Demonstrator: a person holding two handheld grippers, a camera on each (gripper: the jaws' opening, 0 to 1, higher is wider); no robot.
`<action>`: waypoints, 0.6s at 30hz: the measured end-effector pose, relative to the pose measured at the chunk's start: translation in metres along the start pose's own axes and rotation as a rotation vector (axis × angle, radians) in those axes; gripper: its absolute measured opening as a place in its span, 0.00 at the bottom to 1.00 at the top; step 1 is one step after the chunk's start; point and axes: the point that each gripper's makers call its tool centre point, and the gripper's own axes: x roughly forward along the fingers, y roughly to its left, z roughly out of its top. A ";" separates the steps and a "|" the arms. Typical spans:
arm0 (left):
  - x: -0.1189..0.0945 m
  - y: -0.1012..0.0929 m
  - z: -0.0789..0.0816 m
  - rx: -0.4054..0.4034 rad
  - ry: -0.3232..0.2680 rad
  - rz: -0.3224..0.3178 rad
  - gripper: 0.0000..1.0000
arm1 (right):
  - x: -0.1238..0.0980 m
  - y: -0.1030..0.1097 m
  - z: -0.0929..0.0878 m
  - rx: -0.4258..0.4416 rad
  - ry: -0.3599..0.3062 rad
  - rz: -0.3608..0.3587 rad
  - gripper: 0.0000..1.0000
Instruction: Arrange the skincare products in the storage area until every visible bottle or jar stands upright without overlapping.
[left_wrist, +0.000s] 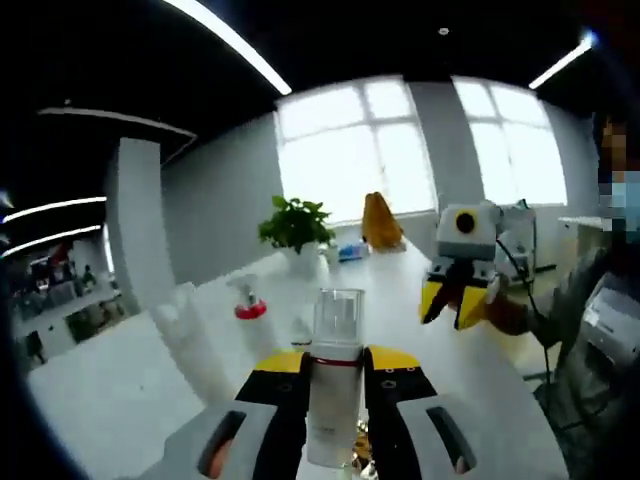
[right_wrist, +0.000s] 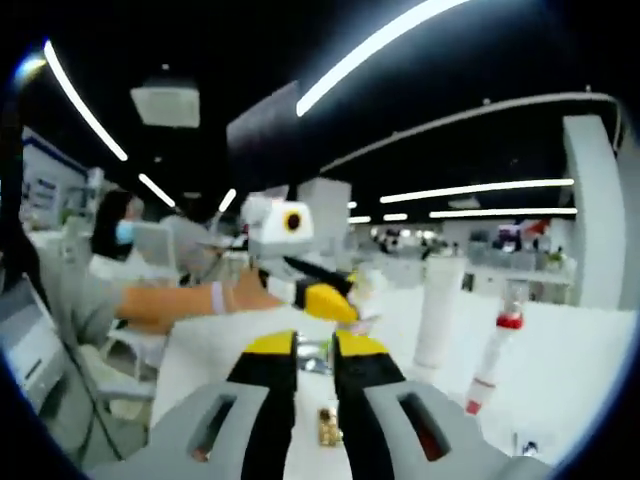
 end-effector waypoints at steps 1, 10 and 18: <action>0.001 0.001 -0.001 -0.011 -0.016 0.001 0.20 | 0.006 -0.007 0.004 -0.004 -0.009 -0.003 0.23; 0.018 0.034 -0.026 -0.178 -0.100 0.073 0.20 | 0.031 -0.056 -0.013 0.100 0.003 -0.048 0.24; 0.023 0.044 -0.032 -0.291 -0.185 0.107 0.20 | 0.030 -0.063 -0.049 0.096 0.103 -0.066 0.22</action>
